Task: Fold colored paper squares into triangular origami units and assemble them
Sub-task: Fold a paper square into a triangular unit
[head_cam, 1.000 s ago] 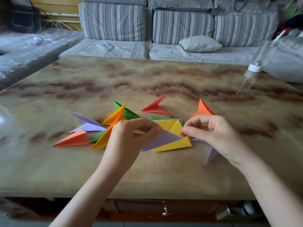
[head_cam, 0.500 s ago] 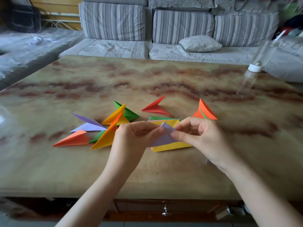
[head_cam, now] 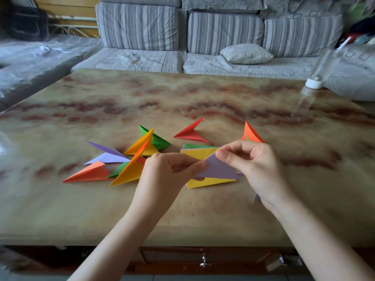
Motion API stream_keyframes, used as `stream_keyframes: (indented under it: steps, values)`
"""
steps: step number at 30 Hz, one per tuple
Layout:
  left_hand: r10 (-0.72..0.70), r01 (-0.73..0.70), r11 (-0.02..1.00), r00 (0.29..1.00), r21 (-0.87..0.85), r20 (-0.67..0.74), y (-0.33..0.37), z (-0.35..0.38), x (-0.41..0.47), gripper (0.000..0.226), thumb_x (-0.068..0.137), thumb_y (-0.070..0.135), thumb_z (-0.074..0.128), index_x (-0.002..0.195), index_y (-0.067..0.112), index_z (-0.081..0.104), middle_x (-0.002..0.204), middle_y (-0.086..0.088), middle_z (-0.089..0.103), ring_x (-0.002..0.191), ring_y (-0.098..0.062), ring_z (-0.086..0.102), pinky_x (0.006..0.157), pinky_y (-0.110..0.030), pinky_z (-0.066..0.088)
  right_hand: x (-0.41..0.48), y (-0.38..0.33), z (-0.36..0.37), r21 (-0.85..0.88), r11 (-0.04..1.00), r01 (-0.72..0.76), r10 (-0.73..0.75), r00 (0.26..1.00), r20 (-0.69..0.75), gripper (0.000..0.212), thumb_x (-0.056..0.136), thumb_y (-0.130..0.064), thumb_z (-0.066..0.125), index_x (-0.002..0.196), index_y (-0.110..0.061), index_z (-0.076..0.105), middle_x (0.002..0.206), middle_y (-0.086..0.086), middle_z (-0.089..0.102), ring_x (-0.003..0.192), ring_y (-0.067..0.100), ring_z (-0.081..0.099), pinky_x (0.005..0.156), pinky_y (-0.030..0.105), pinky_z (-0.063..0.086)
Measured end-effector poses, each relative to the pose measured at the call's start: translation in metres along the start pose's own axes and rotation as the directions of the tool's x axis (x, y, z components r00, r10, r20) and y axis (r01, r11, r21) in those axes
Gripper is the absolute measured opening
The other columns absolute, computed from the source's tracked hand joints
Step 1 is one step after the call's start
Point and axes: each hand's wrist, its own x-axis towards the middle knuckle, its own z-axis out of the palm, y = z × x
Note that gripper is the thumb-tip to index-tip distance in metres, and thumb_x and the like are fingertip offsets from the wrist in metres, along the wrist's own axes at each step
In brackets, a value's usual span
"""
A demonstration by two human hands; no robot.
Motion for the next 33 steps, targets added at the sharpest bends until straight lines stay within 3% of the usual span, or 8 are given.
stream_keyframes:
  steps: [5,10,14,18,26,28,30,33]
  values:
    - [-0.033,0.034,0.998,0.999,-0.058,0.023,0.001,-0.006,0.002,0.009,0.081,0.014,0.07,0.074,0.013,0.075,0.063,0.004,0.073,0.054,-0.002,0.066,0.054,-0.003,0.04,0.001,-0.002,-0.001,-0.024,1.0,-0.003,0.001,0.998,-0.056,0.013,0.08,-0.016,0.07,0.068,-0.021,0.069,0.062,-0.011,0.066,0.063,0.001,0.056,0.06,0.017,0.043]
    - [-0.032,0.026,0.996,0.997,-0.087,-0.072,-0.007,-0.022,0.009,0.008,0.082,0.009,0.069,0.075,0.008,0.073,0.063,0.004,0.073,0.056,-0.004,0.068,0.06,-0.007,0.048,0.009,-0.007,-0.022,0.219,0.976,-0.017,0.084,0.951,-0.297,0.008,0.084,-0.018,0.066,0.077,-0.02,0.067,0.076,-0.005,0.063,0.074,0.01,0.054,0.052,0.015,0.045]
    - [-0.05,0.036,0.97,0.997,-0.24,-0.053,-0.003,-0.009,0.006,0.009,0.083,0.012,0.065,0.079,0.007,0.072,0.07,-0.002,0.074,0.065,-0.012,0.072,0.063,-0.021,0.057,0.002,-0.003,-0.006,0.269,0.96,-0.071,0.136,0.963,-0.231,0.008,0.084,-0.018,0.065,0.076,-0.021,0.065,0.071,-0.011,0.063,0.066,0.005,0.053,0.052,0.014,0.041]
    - [-0.083,0.099,0.936,0.995,-0.338,0.061,0.0,0.006,0.0,0.033,0.071,0.039,0.064,0.088,0.011,0.068,0.079,-0.002,0.076,0.076,-0.014,0.073,0.068,-0.03,0.057,-0.001,0.001,0.01,0.27,0.961,-0.05,0.104,0.976,-0.19,0.011,0.083,-0.017,0.066,0.073,-0.02,0.065,0.068,-0.011,0.063,0.064,0.005,0.054,0.054,0.012,0.039]
    - [-0.11,0.103,0.912,0.994,-0.397,0.006,-0.004,0.008,0.006,0.007,0.085,0.012,0.064,0.084,0.013,0.071,0.071,-0.003,0.074,0.068,-0.016,0.073,0.061,-0.023,0.058,-0.001,-0.002,0.003,0.027,0.997,0.068,-0.068,0.998,-0.014,0.016,0.079,-0.008,0.072,0.076,-0.023,0.066,0.07,-0.011,0.069,0.066,0.003,0.059,0.062,0.017,0.047]
    - [-0.059,0.059,0.954,0.998,-0.293,0.01,-0.008,0.01,0.005,0.005,0.084,0.016,0.066,0.085,0.015,0.071,0.075,0.002,0.075,0.072,-0.01,0.072,0.064,-0.021,0.055,0.006,-0.007,-0.013,0.013,0.997,0.075,-0.073,0.994,-0.086,0.017,0.079,-0.008,0.07,0.078,-0.024,0.066,0.067,-0.015,0.068,0.064,-0.001,0.059,0.059,0.017,0.049]
    - [0.059,-0.059,0.997,0.998,0.042,-0.017,-0.018,0.013,0.003,0.011,0.08,0.026,0.072,0.091,0.025,0.072,0.086,0.014,0.074,0.079,-0.001,0.067,0.069,-0.014,0.049,0.015,-0.009,-0.038,-0.026,0.995,0.093,-0.096,0.976,-0.197,0.016,0.081,-0.009,0.069,0.079,-0.025,0.067,0.065,-0.017,0.068,0.062,-0.004,0.058,0.058,0.015,0.049]
    - [0.214,-0.246,0.844,0.969,0.476,0.122,-0.027,0.016,0.001,0.039,0.079,0.043,0.069,0.116,0.035,0.063,0.124,0.02,0.059,0.113,0.0,0.054,0.09,-0.016,0.04,0.025,-0.001,-0.073,-0.104,0.993,0.049,-0.081,0.941,-0.329,0.016,0.084,-0.01,0.068,0.08,-0.026,0.068,0.06,-0.018,0.068,0.054,-0.002,0.058,0.057,0.014,0.049]
